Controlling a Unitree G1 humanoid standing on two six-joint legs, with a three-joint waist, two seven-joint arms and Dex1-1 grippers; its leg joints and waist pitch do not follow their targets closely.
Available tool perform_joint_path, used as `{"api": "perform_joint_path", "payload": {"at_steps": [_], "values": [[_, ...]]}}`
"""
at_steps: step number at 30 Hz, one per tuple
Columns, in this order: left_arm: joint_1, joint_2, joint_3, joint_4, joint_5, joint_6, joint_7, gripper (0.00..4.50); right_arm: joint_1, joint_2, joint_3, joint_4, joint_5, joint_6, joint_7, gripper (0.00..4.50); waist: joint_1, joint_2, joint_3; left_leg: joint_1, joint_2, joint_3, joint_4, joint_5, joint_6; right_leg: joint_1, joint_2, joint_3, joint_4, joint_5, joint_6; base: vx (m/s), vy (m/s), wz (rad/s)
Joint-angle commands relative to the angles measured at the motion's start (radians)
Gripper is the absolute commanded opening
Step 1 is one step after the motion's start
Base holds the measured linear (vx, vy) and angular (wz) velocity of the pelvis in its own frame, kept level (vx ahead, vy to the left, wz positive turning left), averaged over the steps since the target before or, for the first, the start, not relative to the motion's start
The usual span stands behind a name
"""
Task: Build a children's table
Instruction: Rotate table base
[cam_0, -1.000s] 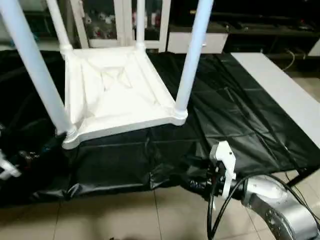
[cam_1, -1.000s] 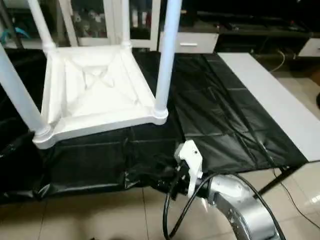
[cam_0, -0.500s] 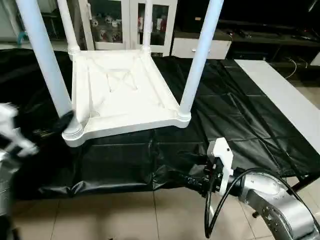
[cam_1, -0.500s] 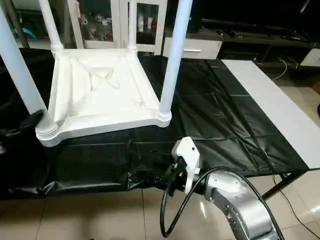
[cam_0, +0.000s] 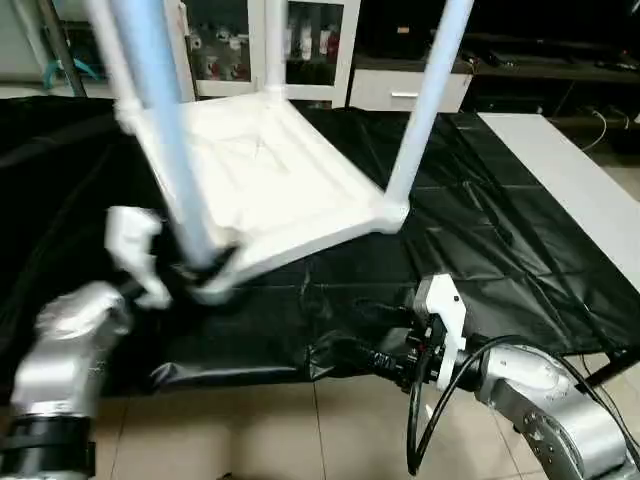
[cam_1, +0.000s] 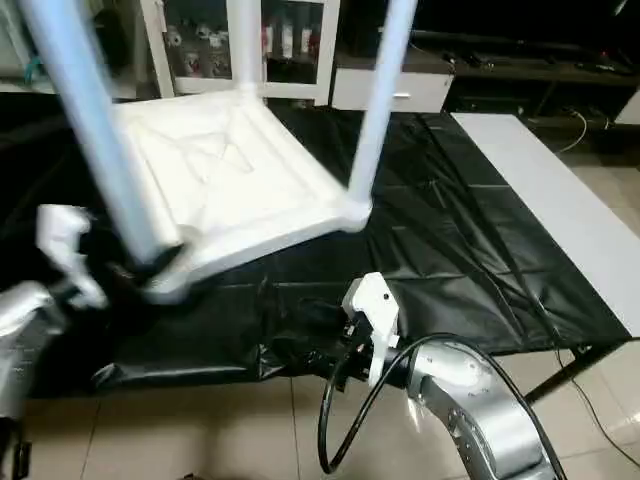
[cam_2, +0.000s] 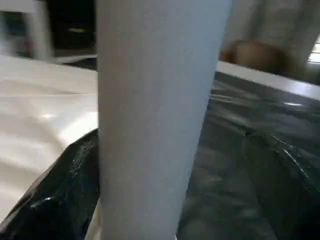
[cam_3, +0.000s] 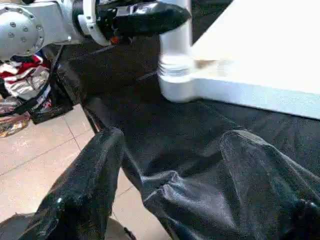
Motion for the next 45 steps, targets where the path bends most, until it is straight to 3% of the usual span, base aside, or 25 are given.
{"api": "perform_joint_path", "payload": {"at_steps": [1, 3, 5, 7, 8, 9, 11, 13, 15, 16, 19, 20, 24, 25, 28, 30, 32, 33, 34, 35, 38, 40, 41, 44, 45], "values": [[-0.034, -0.038, -0.100, -0.019, 0.009, 0.035, -0.064, 4.47, -0.013, -0.012, -0.024, 0.001, -0.006, -0.010, -0.002, 3.35, -0.001, 0.022, -0.050, -0.003, 0.018, -0.001, -0.082, -0.258, -0.018, 0.042, -0.041, 0.041, -0.066, -0.180, -0.181, 0.000, 0.000, 0.00], [-0.083, -0.093, -0.151, 0.030, 0.046, 0.010, -0.072, 4.47, -0.016, -0.014, -0.026, 0.005, -0.005, -0.011, 0.000, 3.35, -0.001, 0.020, -0.051, -0.006, 0.018, -0.001, -0.081, -0.242, -0.015, 0.045, -0.043, 0.042, -0.065, -0.169, -0.179, 0.000, 0.000, 0.00], [-0.148, -0.173, -0.210, 0.106, 0.094, -0.025, -0.071, 4.47, -0.020, -0.016, -0.027, 0.009, -0.007, -0.013, 0.002, 3.35, 0.003, 0.024, -0.055, 0.004, 0.018, 0.004, -0.075, -0.230, -0.011, 0.038, -0.043, 0.043, -0.072, -0.167, -0.173, 0.000, 0.000, 0.00], [-0.220, -0.252, -0.258, 0.212, 0.151, -0.078, -0.036, 4.47, -0.022, -0.018, -0.029, 0.013, -0.015, -0.019, -0.003, 3.35, 0.004, 0.017, -0.057, -0.011, 0.016, 0.001, -0.073, -0.178, 0.001, 0.053, -0.044, 0.043, -0.062, -0.099, -0.181, 0.000, 0.000, 0.00], [-0.229, -0.261, -0.262, 0.227, 0.161, -0.088, -0.029, 4.47, -0.022, -0.019, -0.030, 0.013, -0.015, -0.020, -0.004, 3.35, 0.003, 0.020, -0.055, -0.016, 0.015, 0.001, -0.073, -0.170, 0.006, 0.053, -0.043, 0.042, -0.067, -0.103, -0.177, 0.000, 0.000, 0.00], [-0.297, -0.325, -0.278, 0.350, 0.233, -0.177, 0.049, 4.47, -0.017, -0.021, -0.038, 0.007, -0.016, -0.021, -0.011, 3.35, 0.005, 0.033, -0.061, -0.014, 0.014, 0.000, -0.067, -0.150, 0.009, 0.053, -0.045, 0.042, -0.065, -0.080, -0.177, 0.000, 0.000, 0.00], [-0.334, -0.342, -0.288, 0.412, 0.276, -0.222, 0.105, 4.47, -0.012, -0.022, -0.043, 0.000, -0.014, -0.019, -0.016, 3.35, 0.003, 0.033, -0.066, -0.020, 0.013, -0.005, -0.059, -0.101, 0.024, 0.062, -0.043, 0.039, -0.053, 0.030, -0.194, 0.000, 0.000, 0.00], [-0.357, -0.327, -0.312, 0.437, 0.306, -0.242, 0.125, 4.47, 0.001, -0.027, -0.049, -0.015, -0.012, -0.017, -0.022, 3.35, -0.004, 0.024, -0.065, -0.026, 0.009, -0.005, -0.060, -0.108, 0.035, 0.069, -0.045, 0.037, -0.057, -0.005, -0.181, 0.000, 0.000, 0.00], [-0.365, -0.315, -0.324, 0.445, 0.320, -0.249, 0.121, 4.47, 0.010, -0.029, -0.051, -0.023, -0.010, -0.017, -0.025, 3.35, -0.011, 0.029, -0.064, -0.024, 0.010, -0.003, -0.059, -0.124, 0.043, 0.065, -0.046, 0.038, -0.062, -0.051, -0.182, 0.000, 0.000, 0.00], [-0.370, -0.293, -0.337, 0.451, 0.334, -0.257, 0.102, 4.47, 0.024, -0.032, -0.056, -0.034, -0.009, -0.016, -0.030, 3.35, -0.011, 0.046, -0.063, -0.022, 0.010, -0.005, -0.060, -0.130, 0.042, 0.063, -0.046, 0.038, -0.064, -0.071, -0.182, 0.000, 0.000, 0.00], [-0.374, -0.269, -0.336, 0.471, 0.345, -0.276, 0.073, 4.47, 0.036, -0.033, -0.059, -0.045, -0.009, -0.014, -0.037, 3.35, -0.017, 0.047, -0.062, -0.017, 0.013, -0.002, -0.063, -0.171, 0.037, 0.057, -0.043, 0.037, -0.072, -0.144, -0.183, 0.000, 0.000, 0.00], [-0.361, -0.253, -0.310, 0.480, 0.319, -0.283, 0.016, 4.47, 0.046, -0.031, -0.059, -0.054, -0.011, -0.012, -0.049, 3.35, -0.016, 0.055, -0.060, -0.016, 0.013, -0.002, -0.063, -0.173, 0.036, 0.054, -0.043, 0.037, -0.073, -0.152, -0.189, 0.000, 0.000, 0.00], [-0.308, -0.237, -0.270, 0.411, 0.244, -0.258, -0.040, 4.47, 0.060, -0.027, -0.055, -0.068, -0.012, -0.010, -0.059, 3.35, -0.017, 0.055, -0.059, -0.020, 0.016, -0.001, -0.066, -0.177, 0.035, 0.054, -0.045, 0.037, -0.070, -0.141, -0.209, 0.000, 0.000, 0.00], [-0.250, -0.230, -0.232, 0.327, 0.190, -0.223, -0.031, 4.47, 0.069, -0.024, -0.052, -0.075, -0.011, -0.006, -0.063, 3.35, -0.016, 0.047, -0.060, -0.021, 0.018, -0.001, -0.065, -0.176, 0.038, 0.056, -0.047, 0.038, -0.066, -0.137, -0.214, 0.000, 0.000, 0.00], [-0.222, -0.226, -0.214, 0.286, 0.164, -0.206, -0.016, 4.47, 0.074, -0.022, -0.052, -0.078, -0.010, -0.005, -0.066, 3.35, -0.019, 0.055, -0.059, -0.020, 0.019, 0.000, -0.066, -0.189, 0.043, 0.050, -0.044, 0.036, -0.068, -0.153, -0.212, 0.000, 0.000, 0.00], [-0.168, -0.205, -0.187, 0.232, 0.154, -0.208, 0.025, 4.47, 0.061, -0.008, -0.047, -0.048, -0.044, -0.004, -0.107, 3.35, -0.019, 0.039, -0.055, -0.022, 0.020, 0.001, -0.069, -0.198, 0.042, 0.050, -0.047, 0.036, -0.072, -0.199, -0.193, 0.000, 0.000, 0.00], [-0.155, -0.197, -0.182, 0.224, 0.156, -0.221, 0.031, 4.47, 0.053, -0.001, -0.046, -0.032, -0.063, -0.007, -0.128, 3.35, -0.019, 0.048, -0.054, -0.018, 0.018, 0.002, -0.071, -0.210, 0.036, 0.044, -0.045, 0.037, -0.077, -0.248, -0.171, 0.000, 0.000, 0.00], [-0.155, -0.186, -0.173, 0.252, 0.186, -0.244, 0.056, 4.47, 0.030, 0.017, -0.052, 0.006, -0.093, -0.005, -0.178, 3.35, -0.021, 0.026, -0.052, -0.021, 0.017, 0.003, -0.072, -0.209, 0.037, 0.044, -0.045, 0.037, -0.081, -0.268, -0.156, 0.000, 0.000, 0.00], [-0.183, -0.179, -0.167, 0.320, 0.229, -0.293, 0.099, 4.47, -0.006, 0.046, -0.072, 0.064, -0.124, -0.006, -0.251, 3.35, -0.020, 0.020, -0.050, -0.023, 0.013, 0.002, -0.074, -0.206, 0.029, 0.041, -0.044, 0.035, -0.085, -0.313, -0.133, 0.000, 0.000, 0.00], [-0.221, -0.169, -0.179, 0.387, 0.278, -0.330, 0.126, 4.47, -0.043, 0.071, -0.093, 0.114, -0.143, 0.002, -0.315, 3.35, -0.022, 0.028, -0.052, -0.020, 0.010, 0.002, -0.073, -0.202, 0.022, 0.038, -0.044, 0.036, -0.083, -0.324, -0.126, 0.000, 0.000, 0.00], [-0.276, -0.149, -0.217, 0.462, 0.350, -0.357, 0.151, 4.47, -0.089, 0.095, -0.109, 0.172, -0.162, 0.008, -0.374, 3.35, -0.022, 0.034, -0.057, -0.011, 0.014, -0.003, -0.076, -0.192, -0.019, 0.037, -0.042, 0.036, -0.076, -0.239, -0.113, 0.000, 0.000, 0.00], [-0.296, -0.131, -0.257, 0.479, 0.391, -0.359, 0.137, 4.47, -0.099, 0.090, -0.098, 0.178, -0.168, 0.007, -0.365, 3.35, -0.018, 0.030, -0.056, -0.010, 0.014, -0.001, -0.075, -0.194, -0.017, 0.038, -0.043, 0.038, -0.073, -0.197, -0.125, 0.000, 0.000, 0.00], [-0.308, -0.115, -0.291, 0.482, 0.414, -0.346, 0.110, 4.47, -0.106, 0.085, -0.085, 0.181, -0.176, 0.003, -0.353, 3.35, -0.016, 0.040, -0.060, -0.008, 0.016, -0.001, -0.073, -0.181, -0.013, 0.038, -0.044, 0.038, -0.064, -0.145, -0.142, 0.000, 0.000, 0.00], [-0.340, -0.087, -0.358, 0.494, 0.470, -0.333, 0.066, 4.47, -0.112, 0.072, -0.058, 0.178, -0.194, -0.011, -0.322, 3.35, -0.014, 0.038, -0.066, -0.014, 0.013, 0.000, -0.066, -0.106, -0.004, 0.047, -0.041, 0.037, -0.050, -0.006, -0.172, 0.000, 0.000, 0.00], [-0.367, -0.071, -0.400, 0.514, 0.513, -0.333, 0.048, 4.47, -0.106, 0.059, -0.041, 0.167, -0.199, -0.019, -0.295, 3.35, -0.013, 0.045, -0.066, -0.015, 0.011, 0.000, -0.064, -0.087, -0.003, 0.049, -0.043, 0.037, -0.046, 0.032, -0.193, 0.000, 0.000, 0.00]]}}
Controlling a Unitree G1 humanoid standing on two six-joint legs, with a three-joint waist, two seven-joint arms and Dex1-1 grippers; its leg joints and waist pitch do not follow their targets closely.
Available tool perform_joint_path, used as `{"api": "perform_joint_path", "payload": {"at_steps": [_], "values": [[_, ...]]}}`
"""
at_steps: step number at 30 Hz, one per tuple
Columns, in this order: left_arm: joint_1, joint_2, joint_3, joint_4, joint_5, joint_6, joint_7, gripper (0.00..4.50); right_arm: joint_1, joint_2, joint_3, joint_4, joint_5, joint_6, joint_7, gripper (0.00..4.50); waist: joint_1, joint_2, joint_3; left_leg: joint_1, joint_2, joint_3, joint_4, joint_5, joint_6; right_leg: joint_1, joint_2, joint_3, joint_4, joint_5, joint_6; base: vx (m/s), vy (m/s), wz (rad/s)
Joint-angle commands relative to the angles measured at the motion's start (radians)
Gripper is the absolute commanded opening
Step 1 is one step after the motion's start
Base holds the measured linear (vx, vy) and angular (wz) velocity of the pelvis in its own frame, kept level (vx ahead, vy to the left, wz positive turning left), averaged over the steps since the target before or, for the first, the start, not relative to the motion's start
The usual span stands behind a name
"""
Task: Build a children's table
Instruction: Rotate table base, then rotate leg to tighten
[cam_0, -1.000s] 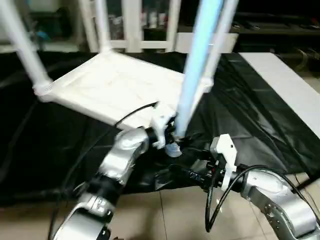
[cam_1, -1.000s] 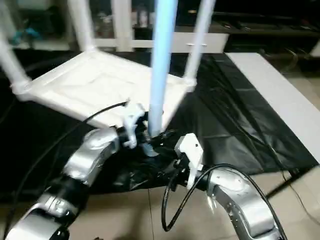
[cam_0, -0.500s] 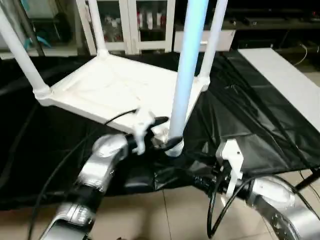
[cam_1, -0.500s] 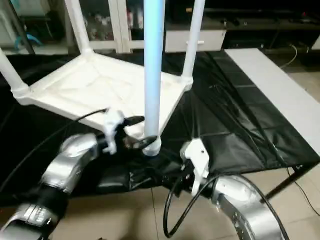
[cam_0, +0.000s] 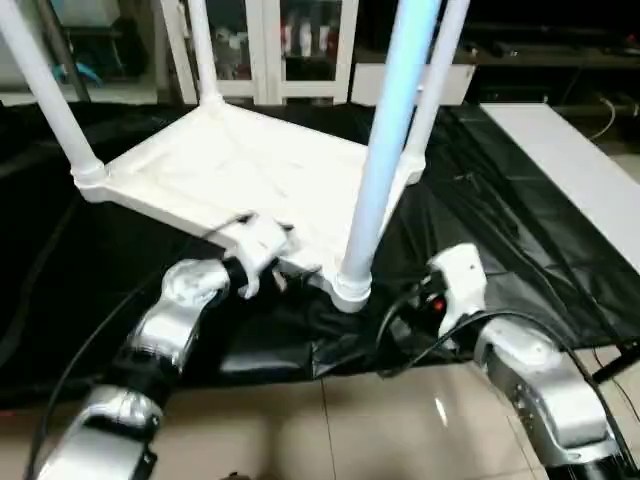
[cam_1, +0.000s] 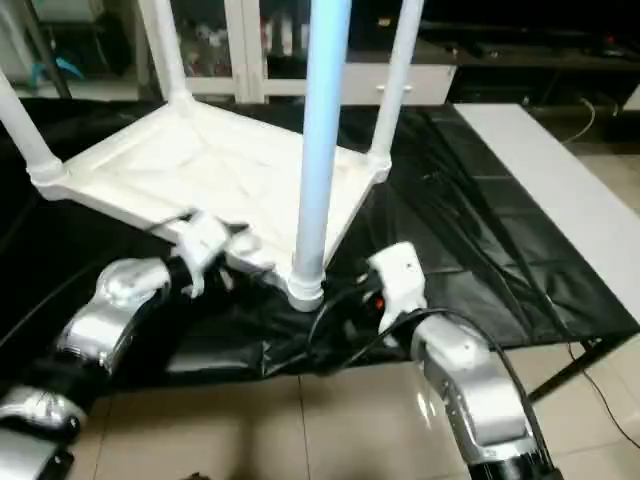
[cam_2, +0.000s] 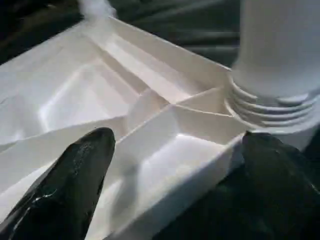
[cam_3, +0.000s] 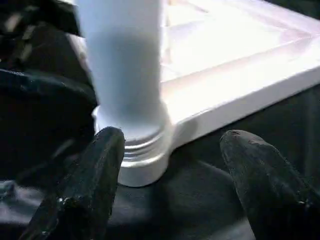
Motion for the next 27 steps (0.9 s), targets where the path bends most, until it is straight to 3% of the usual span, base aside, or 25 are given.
{"api": "perform_joint_path", "payload": {"at_steps": [1, 5, 6, 7, 9, 10, 11, 12, 15, 16, 19, 20, 21, 22, 24, 25, 26, 27], "values": [[-0.038, 0.017, -0.064, 0.024, 0.067, 0.008, -0.032, 4.47, -0.003, -0.025, 0.016, -0.007, -0.015, -0.014, 0.042, 3.35, 0.001, 0.012, -0.065, 0.000, 0.011, 0.000, -0.069, -0.092, -0.003, 0.055, -0.038, 0.038, -0.047, 0.035, -0.203, 0.000, 0.000, 0.00], [-0.067, 0.024, -0.092, 0.063, 0.106, -0.004, -0.044, 4.47, 0.010, -0.040, 0.028, -0.024, -0.014, -0.022, 0.072, 3.35, 0.004, 0.011, -0.063, 0.002, 0.013, 0.001, -0.071, -0.139, 0.000, 0.060, -0.044, 0.039, -0.050, -0.015, -0.216, 0.000, 0.000, 0.00], [-0.114, 0.020, -0.117, 0.154, 0.163, -0.060, -0.054, 4.47, 0.019, -0.047, 0.044, -0.027, -0.019, -0.042, 0.086, 3.35, 0.004, 0.018, -0.060, 0.001, 0.012, 0.000, -0.073, -0.157, -0.002, 0.058, -0.044, 0.040, -0.055, -0.047, -0.215, 0.000, 0.000, 0.00], [-0.114, 0.020, -0.117, 0.154, 0.163, -0.060, -0.054, 4.47, 0.019, -0.047, 0.044, -0.027, -0.019, -0.042, 0.086, 3.35, 0.003, 0.025, -0.059, 0.004, 0.012, 0.001, -0.073, -0.174, -0.005, 0.055, -0.042, 0.040, -0.060, -0.067, -0.209, 0.000, 0.000, 0.00], [-0.137, 0.022, -0.138, 0.194, 0.195, -0.079, -0.055, 4.47, 0.013, -0.044, 0.051, -0.014, -0.032, -0.047, 0.075, 3.35, 0.001, 0.018, -0.059, 0.004, 0.012, -0.002, -0.076, -0.196, -0.013, 0.059, -0.043, 0.040, -0.061, -0.094, -0.201, 0.000, 0.000, 0.00], [-0.152, 0.028, -0.156, 0.216, 0.217, -0.086, -0.059, 4.47, 0.004, -0.038, 0.056, 0.004, -0.047, -0.051, 0.061, 3.35, 0.001, 0.019, -0.059, 0.003, 0.013, -0.003, -0.076, -0.199, -0.017, 0.057, -0.044, 0.041, -0.064, -0.106, -0.199, 0.000, 0.000, 0.00], [-0.164, 0.037, -0.179, 0.234, 0.235, -0.083, -0.065, 4.47, -0.013, -0.028, 0.062, 0.036, -0.067, -0.060, 0.044, 3.35, 0.001, 0.019, -0.060, 0.003, 0.012, -0.003, -0.076, -0.196, -0.020, 0.057, -0.045, 0.041, -0.061, -0.109, -0.202, 0.000, 0.000, 0.00], [-0.171, 0.046, -0.194, 0.245, 0.245, -0.079, -0.074, 4.47, -0.033, -0.016, 0.069, 0.072, -0.085, -0.069, 0.029, 3.35, 0.001, 0.026, -0.060, 0.004, 0.013, -0.003, -0.076, -0.200, -0.022, 0.055, -0.045, 0.041, -0.061, -0.114, -0.206, 0.000, 0.000, 0.00], [-0.172, 0.065, -0.215, 0.252, 0.249, -0.056, -0.123, 4.47, -0.098, 0.024, 0.091, 0.181, -0.115, -0.101, 0.020, 3.35, -0.009, 0.022, -0.059, 0.001, 0.011, -0.004, -0.077, -0.219, -0.033, 0.057, -0.046, 0.039, -0.062, -0.150, -0.215, 0.000, 0.000, 0.00], [-0.168, 0.070, -0.218, 0.251, 0.249, -0.048, -0.146, 4.47, -0.122, 0.038, 0.099, 0.220, -0.121, -0.114, 0.024, 3.35, -0.012, 0.026, -0.059, 0.000, 0.011, -0.004, -0.077, -0.216, -0.031, 0.055, -0.047, 0.040, -0.062, -0.153, -0.220, 0.000, 0.000, 0.00], [-0.160, 0.076, -0.218, 0.241, 0.244, -0.032, -0.173, 4.47, -0.151, 0.052, 0.109, 0.267, -0.131, -0.134, 0.028, 3.35, -0.014, 0.025, -0.060, 0.002, 0.012, -0.003, -0.075, -0.209, -0.025, 0.054, -0.047, 0.041, -0.059, -0.125, -0.235, 0.000, 0.000, 0.00], [-0.148, 0.082, -0.215, 0.244, 0.247, -0.014, -0.219, 4.47, -0.212, 0.077, 0.129, 0.364, -0.152, -0.177, 0.031, 3.35, -0.014, 0.028, -0.059, 0.001, 0.013, -0.003, -0.077, -0.208, -0.024, 0.055, -0.044, 0.040, -0.059, -0.122, -0.237, 0.000, 0.000, 0.00], [-0.148, 0.082, -0.215, 0.244, 0.247, -0.014, -0.219, 4.47, -0.212, 0.077, 0.129, 0.364, -0.152, -0.177, 0.031, 3.35, -0.020, 0.016, -0.059, -0.003, 0.011, -0.004, -0.078, -0.206, -0.022, 0.057, -0.047, 0.038, -0.055, -0.137, -0.244, 0.000, 0.000, 0.00], [-0.138, 0.088, -0.214, 0.237, 0.247, 0.000, -0.236, 4.47, -0.241, 0.090, 0.136, 0.410, -0.163, -0.195, 0.030, 3.35, -0.021, 0.021, -0.058, -0.001, 0.012, -0.003, -0.079, -0.213, -0.023, 0.055, -0.047, 0.039, -0.061, -0.157, -0.237, 0.000, 0.000, 0.00], [-0.114, 0.104, -0.215, 0.212, 0.238, 0.024, -0.264, 4.47, -0.293, 0.111, 0.146, 0.488, -0.183, -0.230, 0.030, 3.35, -0.026, 0.011, -0.058, -0.001, 0.013, -0.002, -0.080, -0.219, -0.017, 0.056, -0.047, 0.040, -0.062, -0.165, -0.236, 0.000, 0.000, 0.00], [-0.087, 0.119, -0.212, 0.180, 0.222, 0.055, -0.284, 4.47, -0.341, 0.130, 0.150, 0.560, -0.198, -0.262, 0.030, 3.35, -0.029, 0.015, -0.059, -0.004, 0.014, -0.006, -0.079, -0.216, -0.019, 0.056, -0.051, 0.038, -0.055, -0.164, -0.244, 0.000, 0.000, 0.00], [-0.087, 0.119, -0.212, 0.180, 0.222, 0.055, -0.284, 4.47, -0.341, 0.130, 0.150, 0.560, -0.198, -0.262, 0.030, 3.35, -0.044, 0.016, -0.055, -0.010, 0.013, -0.008, -0.085, -0.225, -0.019, 0.058, -0.051, 0.036, -0.061, -0.213, -0.238, 0.000, 0.000, 0.00], [-0.086, 0.120, -0.212, 0.179, 0.222, 0.056, -0.285, 4.47, -0.343, 0.131, 0.150, 0.563, -0.199, -0.263, 0.030, 3.35, -0.042, 0.019, -0.055, -0.003, 0.014, -0.006, -0.083, -0.232, -0.018, 0.053, -0.051, 0.037, -0.065, -0.221, -0.235, 0.000, 0.000, 0.00]]}}
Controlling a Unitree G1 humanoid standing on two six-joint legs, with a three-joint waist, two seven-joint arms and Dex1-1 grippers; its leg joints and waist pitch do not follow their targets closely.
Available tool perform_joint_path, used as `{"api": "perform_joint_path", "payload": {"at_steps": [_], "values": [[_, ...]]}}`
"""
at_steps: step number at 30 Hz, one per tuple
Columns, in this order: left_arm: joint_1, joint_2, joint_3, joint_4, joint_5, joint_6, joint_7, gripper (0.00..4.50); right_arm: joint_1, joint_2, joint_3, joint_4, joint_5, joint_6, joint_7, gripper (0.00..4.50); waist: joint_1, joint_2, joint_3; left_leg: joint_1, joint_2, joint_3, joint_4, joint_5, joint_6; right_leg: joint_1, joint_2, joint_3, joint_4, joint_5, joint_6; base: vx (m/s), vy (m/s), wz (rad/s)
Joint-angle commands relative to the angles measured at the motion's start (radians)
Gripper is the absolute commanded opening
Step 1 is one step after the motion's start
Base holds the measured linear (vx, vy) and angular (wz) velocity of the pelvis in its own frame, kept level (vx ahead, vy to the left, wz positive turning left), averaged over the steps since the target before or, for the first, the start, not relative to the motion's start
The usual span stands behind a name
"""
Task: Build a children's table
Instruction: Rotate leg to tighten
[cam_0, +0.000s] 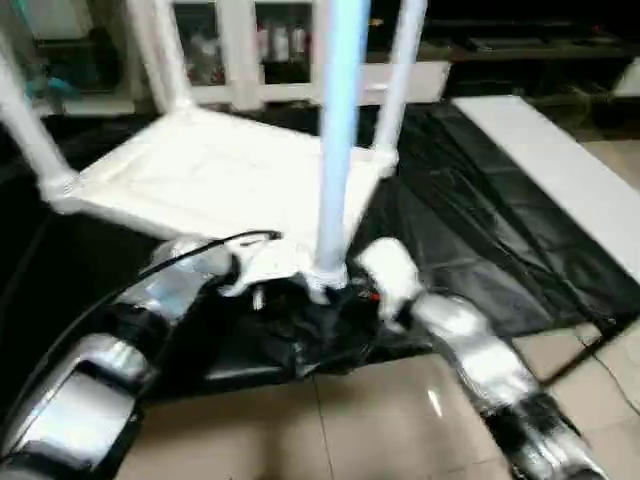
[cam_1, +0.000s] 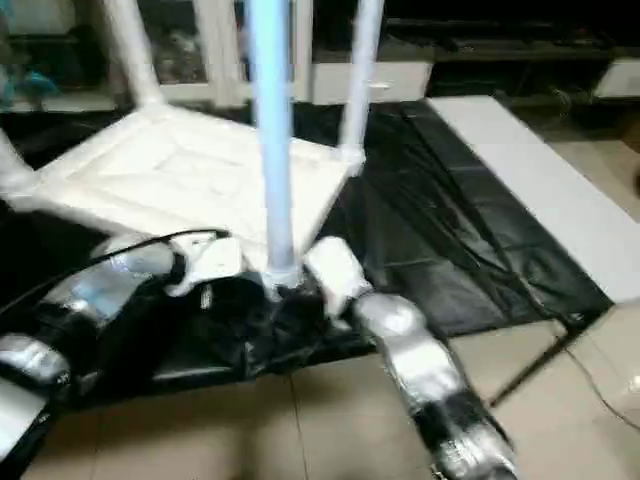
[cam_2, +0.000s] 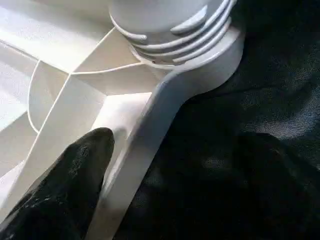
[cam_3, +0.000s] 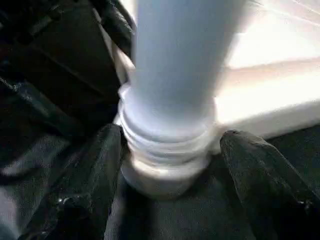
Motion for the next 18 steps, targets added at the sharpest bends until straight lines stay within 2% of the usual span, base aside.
{"api": "perform_joint_path", "payload": {"at_steps": [1, 2, 3, 4, 5, 6, 8, 10, 11, 12, 14, 16, 18], "values": [[0.100, 0.026, -0.041, -0.017, -0.014, 0.070, -0.106, 4.47, -0.078, 0.001, -0.021, 0.112, -0.044, -0.055, -0.033, 3.35, 0.008, 0.002, -0.056, -0.005, 0.018, -0.002, -0.080, -0.240, -0.017, 0.047, -0.054, 0.040, -0.067, -0.211, -0.236, 0.000, 0.000, 0.00], [0.123, 0.042, -0.039, -0.047, -0.020, 0.091, -0.124, 4.47, -0.111, 0.011, -0.020, 0.157, -0.051, -0.075, -0.032, 3.35, 0.006, -0.006, -0.056, -0.010, 0.018, -0.003, -0.081, -0.232, -0.014, 0.052, -0.055, 0.040, -0.063, -0.203, -0.241, 0.000, 0.000, 0.00], [0.144, 0.056, -0.036, -0.073, -0.024, 0.109, -0.142, 4.47, -0.143, 0.022, -0.022, 0.203, -0.053, -0.097, -0.032, 3.35, 0.002, 0.001, -0.053, -0.012, 0.017, -0.003, -0.083, -0.230, -0.013, 0.051, -0.052, 0.039, -0.063, -0.201, -0.247, 0.000, 0.000, 0.00], [0.165, 0.069, -0.032, -0.098, -0.030, 0.127, -0.159, 4.47, -0.174, 0.032, -0.024, 0.246, -0.054, -0.116, -0.033, 3.35, -0.002, 0.000, -0.055, -0.008, 0.019, -0.002, -0.082, -0.238, -0.014, 0.048, -0.055, 0.040, -0.062, -0.197, -0.253, 0.000, 0.000, 0.00], [0.178, 0.077, -0.030, -0.117, -0.031, 0.142, -0.166, 4.47, -0.196, 0.039, -0.027, 0.281, -0.055, -0.132, -0.035, 3.35, -0.007, -0.002, -0.052, -0.011, 0.016, -0.003, -0.085, -0.249, -0.013, 0.051, -0.050, 0.038, -0.064, -0.216, -0.247, 0.000, 0.000, 0.00], [0.178, 0.077, -0.030, -0.117, -0.031, 0.142, -0.166, 4.47, -0.196, 0.039, -0.027, 0.281, -0.055, -0.132, -0.035, 3.35, -0.007, 0.001, -0.052, -0.008, 0.018, -0.003, -0.084, -0.258, -0.015, 0.048, -0.053, 0.039, -0.064, -0.224, -0.246, 0.000, 0.000, 0.00], [0.206, 0.096, -0.030, -0.161, -0.031, 0.174, -0.184, 4.47, -0.235, 0.048, -0.027, 0.341, -0.061, -0.164, -0.039, 3.35, -0.010, -0.004, -0.049, -0.007, 0.018, -0.003, -0.087, -0.280, -0.016, 0.048, -0.051, 0.039, -0.069, -0.261, -0.237, 0.000, 0.000, 0.00], [0.229, 0.111, -0.030, -0.208, -0.034, 0.209, -0.195, 4.47, -0.268, 0.057, -0.032, 0.397, -0.065, -0.195, -0.040, 3.35, -0.013, -0.004, -0.047, -0.007, 0.020, -0.006, -0.089, -0.299, -0.018, 0.045, -0.055, 0.040, -0.070, -0.308, -0.229, 0.000, 0.000, 0.00], [0.238, 0.116, -0.030, -0.228, -0.036, 0.223, -0.197, 4.47, -0.280, 0.060, -0.034, 0.417, -0.065, -0.205, -0.039, 3.35, -0.011, -0.003, -0.046, -0.006, 0.019, -0.005, -0.089, -0.302, -0.019, 0.044, -0.053, 0.040, -0.073, -0.317, -0.224, 0.000, 0.000, 0.00], [0.241, 0.112, -0.021, -0.235, -0.039, 0.219, -0.173, 4.47, -0.290, 0.061, -0.037, 0.435, -0.065, -0.219, -0.036, 3.35, -0.011, -0.008, -0.047, -0.001, 0.019, -0.003, -0.088, -0.310, -0.018, 0.039, -0.053, 0.041, -0.075, -0.322, -0.223, 0.000, 0.000, 0.00], [0.242, 0.099, -0.004, -0.239, -0.046, 0.225, -0.136, 4.47, -0.302, 0.062, -0.040, 0.462, -0.063, -0.242, -0.028, 3.35, -0.011, -0.006, -0.049, -0.004, 0.018, -0.004, -0.089, -0.292, -0.017, 0.043, -0.052, 0.041, -0.071, -0.298, -0.224, 0.000, 0.000, 0.00], [0.250, 0.098, -0.005, -0.272, -0.059, 0.259, -0.159, 4.47, -0.308, 0.055, -0.045, 0.498, -0.063, -0.271, -0.026, 3.35, -0.011, -0.002, -0.049, -0.001, 0.018, -0.002, -0.088, -0.295, -0.016, 0.041, -0.049, 0.041, -0.070, -0.274, -0.233, 0.000, 0.000, 0.00], [0.256, 0.101, -0.010, -0.290, -0.060, 0.272, -0.170, 4.47, -0.311, 0.052, -0.048, 0.519, -0.063, -0.287, -0.025, 3.35, -0.010, -0.004, -0.049, 0.000, 0.018, -0.001, -0.088, -0.299, -0.012, 0.040, -0.049, 0.041, -0.070, -0.272, -0.240, 0.000, 0.000, 0.00]]}}
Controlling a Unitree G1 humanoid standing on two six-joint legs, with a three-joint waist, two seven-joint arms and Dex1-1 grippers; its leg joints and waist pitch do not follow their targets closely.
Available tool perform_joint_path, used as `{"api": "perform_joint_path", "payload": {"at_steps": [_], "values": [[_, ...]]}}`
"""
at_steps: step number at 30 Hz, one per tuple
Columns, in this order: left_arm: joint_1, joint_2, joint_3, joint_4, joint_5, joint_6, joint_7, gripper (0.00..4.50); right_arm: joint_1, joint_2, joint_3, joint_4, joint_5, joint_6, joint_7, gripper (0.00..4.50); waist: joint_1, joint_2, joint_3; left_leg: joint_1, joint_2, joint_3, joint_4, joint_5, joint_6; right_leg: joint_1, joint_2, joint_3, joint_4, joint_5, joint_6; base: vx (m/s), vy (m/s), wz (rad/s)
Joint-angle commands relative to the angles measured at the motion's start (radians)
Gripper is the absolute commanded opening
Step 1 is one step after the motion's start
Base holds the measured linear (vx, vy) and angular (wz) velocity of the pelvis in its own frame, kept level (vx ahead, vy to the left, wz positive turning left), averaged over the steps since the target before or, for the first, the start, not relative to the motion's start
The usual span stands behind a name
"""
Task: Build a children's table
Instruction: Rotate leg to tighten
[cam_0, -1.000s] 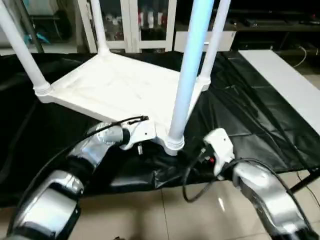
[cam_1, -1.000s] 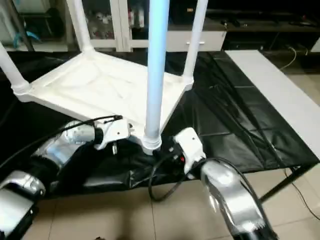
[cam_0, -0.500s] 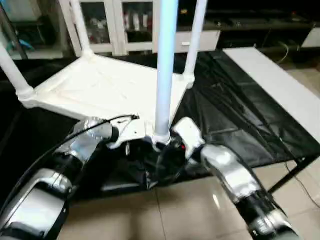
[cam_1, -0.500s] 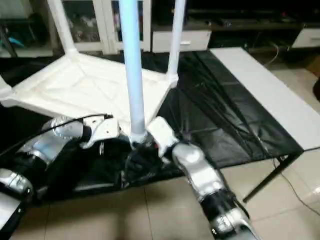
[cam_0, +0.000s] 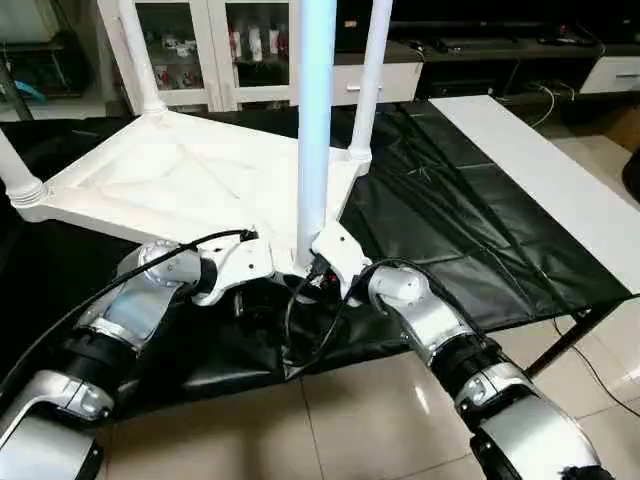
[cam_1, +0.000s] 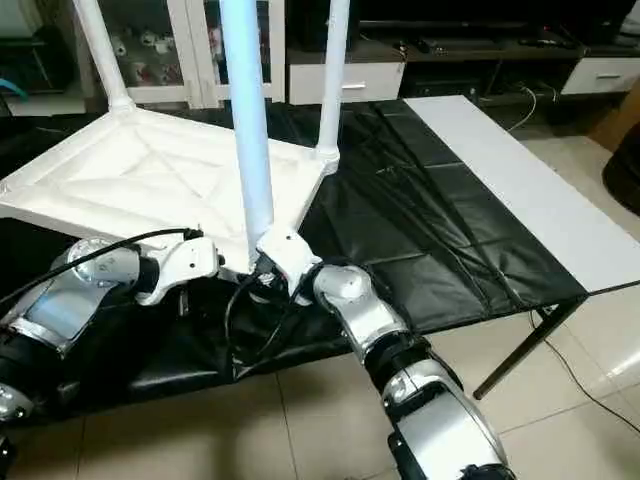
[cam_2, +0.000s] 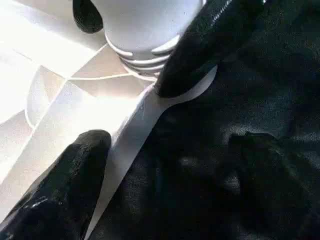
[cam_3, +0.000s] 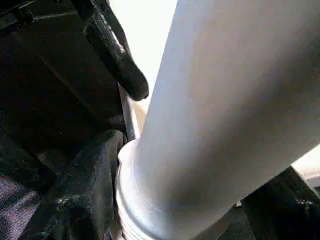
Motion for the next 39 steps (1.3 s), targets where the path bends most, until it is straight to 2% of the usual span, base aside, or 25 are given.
{"api": "perform_joint_path", "payload": {"at_steps": [1, 2, 3, 6, 7, 8, 9, 10, 11, 14, 15, 16, 18, 19, 20, 22, 24, 27, 28, 31, 33, 36, 37, 38, 39], "values": [[0.096, 0.011, -0.085, 0.025, 0.009, 0.057, -0.106, 4.47, -0.049, -0.059, -0.084, 0.052, -0.011, -0.012, -0.067, 3.35, 0.009, 0.019, -0.048, -0.010, 0.017, -0.001, -0.083, -0.303, -0.013, 0.040, -0.047, 0.042, -0.071, -0.265, -0.239, 0.000, 0.000, 0.00], [0.096, 0.011, -0.085, 0.025, 0.009, 0.057, -0.106, 4.47, -0.049, -0.059, -0.084, 0.052, -0.011, -0.012, -0.067, 3.35, 0.009, 0.017, -0.048, -0.010, 0.016, -0.001, -0.082, -0.301, -0.011, 0.041, -0.046, 0.041, -0.071, -0.260, -0.240, 0.000, 0.000, 0.00], [0.106, 0.004, -0.088, 0.005, 0.012, 0.058, -0.105, 4.47, -0.063, -0.062, -0.108, 0.074, 0.003, -0.045, -0.070, 3.35, 0.010, 0.022, -0.048, -0.009, 0.015, -0.002, -0.083, -0.300, -0.010, 0.041, -0.046, 0.041, -0.070, -0.255, -0.243, 0.000, 0.000, 0.00], [0.104, -0.021, -0.067, 0.017, 0.009, 0.012, -0.055, 4.47, -0.055, -0.065, -0.135, 0.045, 0.039, -0.060, -0.032, 3.35, 0.016, 0.016, -0.049, -0.004, 0.015, 0.004, -0.078, -0.300, -0.005, 0.039, -0.048, 0.045, -0.070, -0.261, -0.253, 0.000, 0.000, 0.00], [0.099, -0.036, -0.052, 0.030, 0.004, -0.026, -0.015, 4.47, -0.043, -0.066, -0.143, 0.020, 0.057, -0.065, -0.007, 3.35, 0.029, 0.023, -0.052, 0.012, 0.017, 0.011, -0.075, -0.296, 0.003, 0.027, -0.042, 0.044, -0.075, -0.223, -0.264, 0.000, 0.000, 0.00], [0.095, -0.047, -0.042, 0.037, 0.001, -0.055, 0.017, 4.47, -0.034, -0.066, -0.150, 0.004, 0.071, -0.070, 0.013, 3.35, 0.028, 0.026, -0.050, 0.009, 0.017, 0.012, -0.075, -0.300, 0.007, 0.026, -0.038, 0.044, -0.072, -0.203, -0.267, 0.000, 0.000, 0.00], [0.081, -0.093, 0.025, 0.047, -0.040, -0.078, 0.110, 4.47, 0.018, -0.080, -0.155, -0.090, 0.107, -0.060, 0.067, 3.35, 0.031, 0.022, -0.050, 0.004, 0.015, 0.012, -0.077, -0.300, 0.012, 0.032, -0.036, 0.043, -0.071, -0.197, -0.264, 0.000, 0.000, 0.00], [0.070, -0.145, 0.104, 0.047, -0.092, -0.088, 0.206, 4.47, 0.084, -0.096, -0.160, -0.207, 0.150, -0.043, 0.129, 3.35, 0.041, 0.019, -0.054, -0.002, 0.016, 0.011, -0.075, -0.270, 0.028, 0.044, -0.034, 0.043, -0.064, -0.140, -0.243, 0.000, 0.000, 0.00], [0.074, -0.164, 0.144, 0.025, -0.127, -0.065, 0.228, 4.47, 0.130, -0.110, -0.167, -0.294, 0.185, -0.016, 0.160, 3.35, 0.050, 0.016, -0.060, -0.008, 0.017, 0.008, -0.072, -0.212, 0.043, 0.054, -0.038, 0.042, -0.057, -0.068, -0.246, 0.000, 0.000, 0.00], [0.088, -0.179, 0.193, -0.023, -0.168, -0.030, 0.246, 4.47, 0.213, -0.143, -0.175, -0.454, 0.246, 0.047, 0.198, 3.35, 0.054, 0.012, -0.069, -0.022, 0.014, 0.004, -0.064, -0.098, 0.079, 0.060, -0.036, 0.037, -0.043, 0.056, -0.268, 0.000, 0.000, 0.00], [0.104, -0.192, 0.237, -0.059, -0.199, -0.019, 0.272, 4.47, 0.287, -0.182, -0.179, -0.582, 0.284, 0.097, 0.225, 3.35, 0.057, 0.029, -0.072, -0.018, 0.012, 0.006, -0.057, -0.057, 0.091, 0.053, -0.034, 0.039, -0.038, 0.106, -0.279, 0.000, 0.000, 0.00], [0.105, -0.193, 0.240, -0.061, -0.200, -0.019, 0.275, 4.47, 0.292, -0.185, -0.178, -0.590, 0.285, 0.099, 0.226, 3.35, 0.062, 0.021, -0.071, -0.015, 0.015, 0.010, -0.053, -0.058, 0.103, 0.048, -0.031, 0.037, -0.041, 0.127, -0.291, 0.000, 0.000, 0.00], [0.114, -0.201, 0.265, -0.072, -0.217, -0.032, 0.298, 4.47, 0.335, -0.212, -0.174, -0.652, 0.293, 0.120, 0.234, 3.35, 0.063, 0.026, -0.066, -0.020, 0.013, 0.010, -0.058, -0.094, 0.105, 0.051, -0.032, 0.035, -0.047, 0.084, -0.287, 0.000, 0.000, 0.00], [0.123, -0.214, 0.289, -0.086, -0.248, -0.028, 0.308, 4.47, 0.376, -0.235, -0.173, -0.708, 0.298, 0.142, 0.239, 3.35, 0.064, 0.023, -0.059, -0.020, 0.017, 0.008, -0.066, -0.167, 0.081, 0.050, -0.037, 0.035, -0.058, -0.028, -0.270, 0.000, 0.000, 0.00], [0.130, -0.219, 0.303, -0.095, -0.259, -0.030, 0.324, 4.47, 0.407, -0.249, -0.178, -0.748, 0.302, 0.162, 0.238, 3.35, 0.064, 0.031, -0.057, -0.018, 0.017, 0.008, -0.067, -0.191, 0.071, 0.047, -0.036, 0.035, -0.061, -0.066, -0.262, 0.000, 0.000, 0.00], [0.140, -0.226, 0.318, -0.109, -0.267, -0.014, 0.346, 4.47, 0.440, -0.260, -0.193, -0.784, 0.285, 0.167, 0.217, 3.35, 0.060, 0.024, -0.049, -0.017, 0.018, 0.007, -0.076, -0.270, 0.037, 0.045, -0.037, 0.036, -0.076, -0.198, -0.223, 0.000, 0.000, 0.00], [0.191, -0.202, 0.311, -0.143, -0.217, -0.007, 0.397, 4.47, 0.491, -0.261, -0.256, -0.856, 0.289, 0.207, 0.136, 3.35, 0.062, 0.026, -0.050, -0.015, 0.018, 0.005, -0.078, -0.274, 0.024, 0.042, -0.038, 0.039, -0.080, -0.237, -0.194, 0.000, 0.000, 0.00], [0.212, -0.197, 0.321, -0.163, -0.201, -0.006, 0.429, 4.47, 0.515, -0.270, -0.270, -0.904, 0.307, 0.234, 0.120, 3.35, 0.059, 0.024, -0.051, -0.021, 0.016, 0.001, -0.079, -0.252, 0.022, 0.046, -0.035, 0.039, -0.081, -0.238, -0.158, 0.000, 0.000, 0.00], [0.228, -0.204, 0.347, -0.190, -0.209, 0.001, 0.458, 4.47, 0.552, -0.281, -0.280, -0.968, 0.330, 0.274, 0.108, 3.35, 0.060, 0.026, -0.052, -0.017, 0.016, 0.003, -0.077, -0.239, 0.024, 0.042, -0.035, 0.040, -0.081, -0.224, -0.162, 0.000, 0.000, 0.00], [0.230, -0.233, 0.394, -0.209, -0.228, -0.010, 0.526, 4.47, 0.604, -0.295, -0.286, -1.038, 0.332, 0.315, 0.087, 3.35, 0.062, 0.026, -0.049, -0.023, 0.018, 0.002, -0.076, -0.226, 0.028, 0.044, -0.032, 0.038, -0.077, -0.179, -0.174, 0.000, 0.000, 0.00], [0.242, -0.298, 0.454, -0.258, -0.285, -0.007, 0.610, 4.47, 0.654, -0.269, -0.308, -1.091, 0.295, 0.367, -0.011, 3.35, 0.064, 0.028, -0.050, -0.023, 0.017, 0.003, -0.075, -0.230, 0.024, 0.043, -0.034, 0.038, -0.079, -0.186, -0.179, 0.000, 0.000, 0.00], [0.279, -0.358, 0.482, -0.319, -0.330, -0.021, 0.672, 4.47, 0.690, -0.218, -0.337, -1.122, 0.272, 0.392, -0.116, 3.35, 0.061, 0.024, -0.051, -0.029, 0.017, 0.002, -0.075, -0.211, 0.019, 0.044, -0.034, 0.038, -0.076, -0.161, -0.186, 0.000, 0.000, 0.00], [0.328, -0.404, 0.485, -0.362, -0.333, -0.049, 0.725, 4.47, 0.710, -0.174, -0.361, -1.109, 0.257, 0.379, -0.193, 3.35, 0.060, 0.023, -0.049, -0.025, 0.018, 0.003, -0.078, -0.259, 0.018, 0.042, -0.035, 0.036, -0.083, -0.231, -0.169, 0.000, 0.000, 0.00], [0.364, -0.428, 0.468, -0.391, -0.290, -0.066, 0.774, 4.47, 0.717, -0.149, -0.374, -1.094, 0.237, 0.372, -0.252, 3.35, 0.059, 0.021, -0.045, -0.020, 0.016, 0.003, -0.082, -0.321, 0.016, 0.045, -0.036, 0.032, -0.090, -0.311, -0.153, 0.000, 0.000, 0.00], [0.378, -0.437, 0.458, -0.404, -0.266, -0.070, 0.796, 4.47, 0.716, -0.135, -0.383, -1.086, 0.231, 0.369, -0.280, 3.35, 0.051, 0.020, -0.039, -0.005, 0.015, 0.000, -0.089, -0.430, 0.015, 0.043, -0.030, 0.024, -0.105, -0.466, -0.115, 0.000, 0.000, 0.00]]}}
